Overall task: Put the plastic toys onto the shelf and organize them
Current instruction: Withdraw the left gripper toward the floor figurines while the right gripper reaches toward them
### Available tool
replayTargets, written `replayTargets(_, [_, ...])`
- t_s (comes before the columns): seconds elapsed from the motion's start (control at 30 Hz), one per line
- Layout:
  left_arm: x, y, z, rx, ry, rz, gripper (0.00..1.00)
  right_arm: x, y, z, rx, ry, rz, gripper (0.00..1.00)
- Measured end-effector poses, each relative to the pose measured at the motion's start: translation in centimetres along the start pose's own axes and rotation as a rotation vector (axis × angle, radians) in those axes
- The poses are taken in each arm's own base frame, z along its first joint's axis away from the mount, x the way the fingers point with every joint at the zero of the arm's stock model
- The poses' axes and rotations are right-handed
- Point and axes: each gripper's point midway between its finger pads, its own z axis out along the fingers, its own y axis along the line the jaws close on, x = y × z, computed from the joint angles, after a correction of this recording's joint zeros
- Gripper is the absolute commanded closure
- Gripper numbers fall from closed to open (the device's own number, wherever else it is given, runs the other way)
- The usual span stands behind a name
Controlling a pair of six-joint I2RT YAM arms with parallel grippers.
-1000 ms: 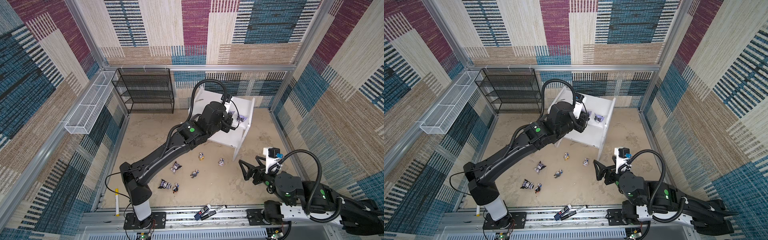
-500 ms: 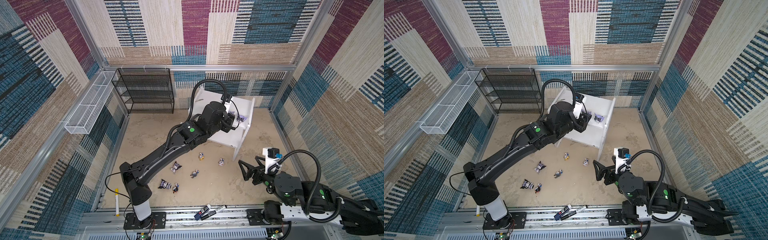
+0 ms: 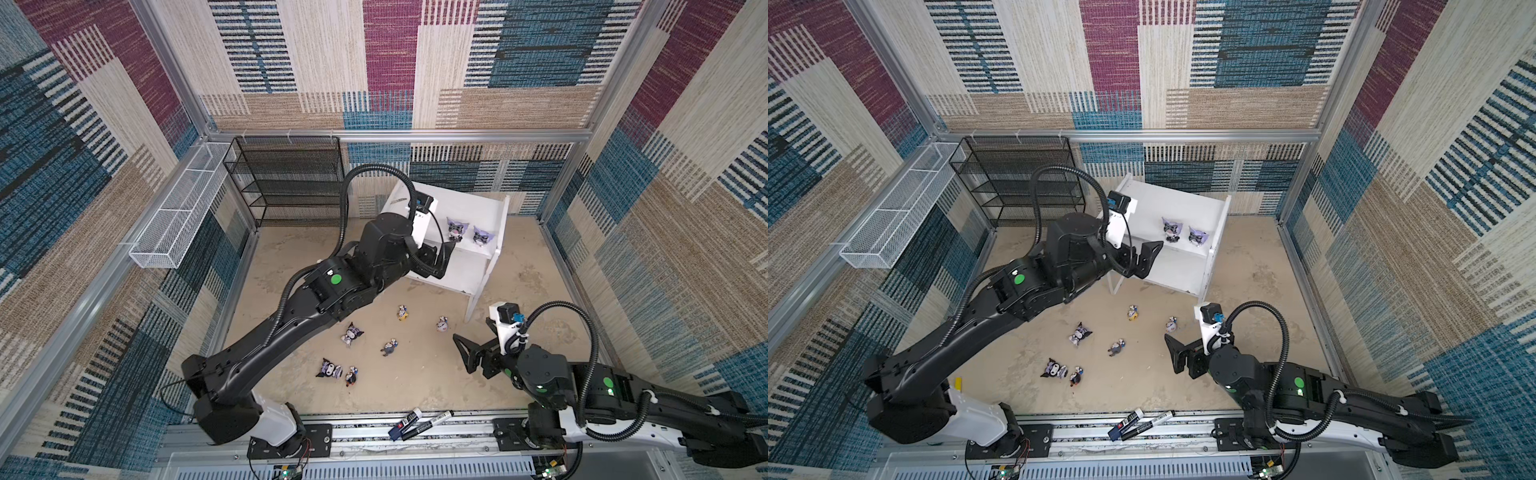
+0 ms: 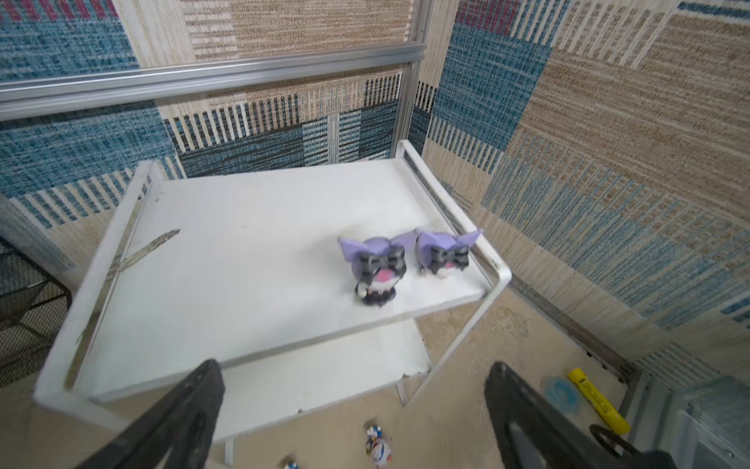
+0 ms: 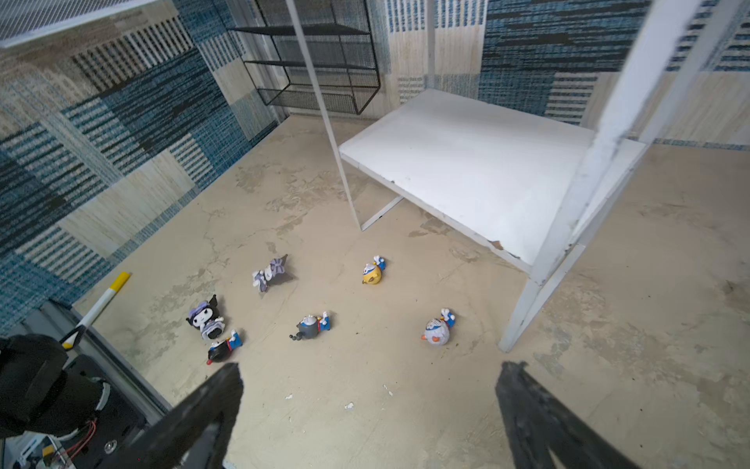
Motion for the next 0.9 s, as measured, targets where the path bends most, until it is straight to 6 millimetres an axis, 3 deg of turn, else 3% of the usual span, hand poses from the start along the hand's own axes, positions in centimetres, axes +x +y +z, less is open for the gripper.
replayTargets(0.33, [13.6,7.2,-11.2,-0.158,0.120,-0.108,0.01,6.2,8.1,6.5,-0.187,0.193,-0.237,0.00])
replayTargets(0.43, [17.9,9.2,-13.6,-0.218,0.163,-0.157,0.01,7.6,9.1,9.9,-0.202,0.270,-0.201,0.02])
replayTargets(0.53, [20.9,10.7,-15.4,-0.264,0.181,-0.201,0.01,9.3,9.5,12.6,-0.229,0.346,-0.115,0.03])
replayTargets(0.7, [23.8,12.5,-17.2,-0.342,0.213,-0.260,0.01,10.6,12.7,16.1,-0.351,0.451,0.009,0.09])
replayTargets(0.9, [24.9,13.1,-17.1,-0.402,0.271,-0.255,0.01,12.6,16.4,20.8,-0.429,0.564,0.092,0.12])
